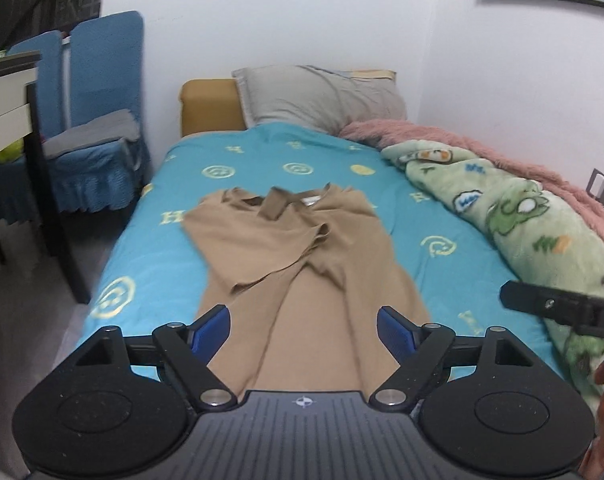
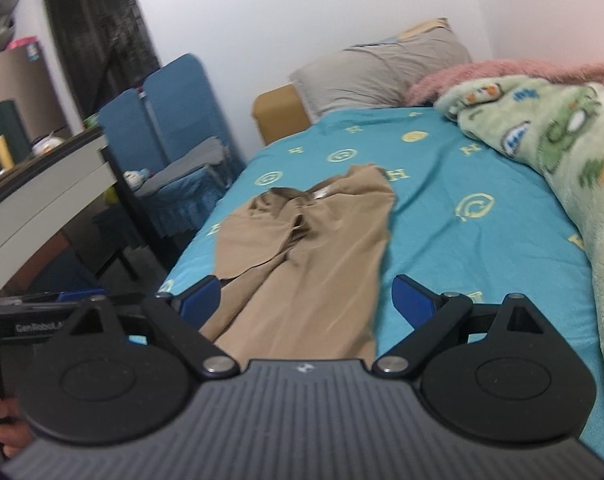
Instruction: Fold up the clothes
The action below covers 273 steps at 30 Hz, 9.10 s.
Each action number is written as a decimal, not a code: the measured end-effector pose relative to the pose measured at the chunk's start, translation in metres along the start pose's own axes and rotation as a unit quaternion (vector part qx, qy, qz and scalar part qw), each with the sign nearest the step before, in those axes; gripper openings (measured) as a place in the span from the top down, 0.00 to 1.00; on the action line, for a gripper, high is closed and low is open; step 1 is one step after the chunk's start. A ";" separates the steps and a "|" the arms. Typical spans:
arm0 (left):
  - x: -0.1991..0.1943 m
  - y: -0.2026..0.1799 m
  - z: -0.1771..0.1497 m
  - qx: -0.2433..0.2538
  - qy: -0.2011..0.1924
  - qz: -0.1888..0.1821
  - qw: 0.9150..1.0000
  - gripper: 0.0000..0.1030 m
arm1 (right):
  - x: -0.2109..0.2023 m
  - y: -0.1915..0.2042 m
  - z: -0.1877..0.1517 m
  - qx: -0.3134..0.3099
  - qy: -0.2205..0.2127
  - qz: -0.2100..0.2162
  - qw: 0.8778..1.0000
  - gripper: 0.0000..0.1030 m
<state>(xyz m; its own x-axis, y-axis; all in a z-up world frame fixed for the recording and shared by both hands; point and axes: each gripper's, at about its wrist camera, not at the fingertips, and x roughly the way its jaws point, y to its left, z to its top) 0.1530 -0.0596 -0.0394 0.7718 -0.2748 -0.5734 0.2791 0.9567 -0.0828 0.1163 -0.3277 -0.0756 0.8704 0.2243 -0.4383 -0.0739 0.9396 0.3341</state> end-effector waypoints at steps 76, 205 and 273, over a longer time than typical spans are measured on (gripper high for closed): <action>0.060 0.085 -0.038 -0.057 0.043 -0.020 0.997 0.26 | 0.105 0.062 0.077 -0.028 -0.012 -0.061 0.998 0.13; -0.250 0.081 -0.030 -0.326 0.066 -0.173 0.927 0.98 | -0.188 0.029 0.003 0.151 0.117 -0.002 0.982 0.93; -0.110 0.029 -0.052 -0.003 -0.079 0.041 0.996 0.00 | -0.068 0.051 -0.025 -0.070 -0.024 -0.107 0.992 0.13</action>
<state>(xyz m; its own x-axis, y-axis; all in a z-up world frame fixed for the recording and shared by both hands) 0.0462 0.0033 -0.0212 0.8722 -0.2069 -0.4432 0.2087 0.9769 -0.0453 0.0409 -0.2884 -0.0491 0.8958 0.0073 -0.4444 0.0506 0.9917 0.1184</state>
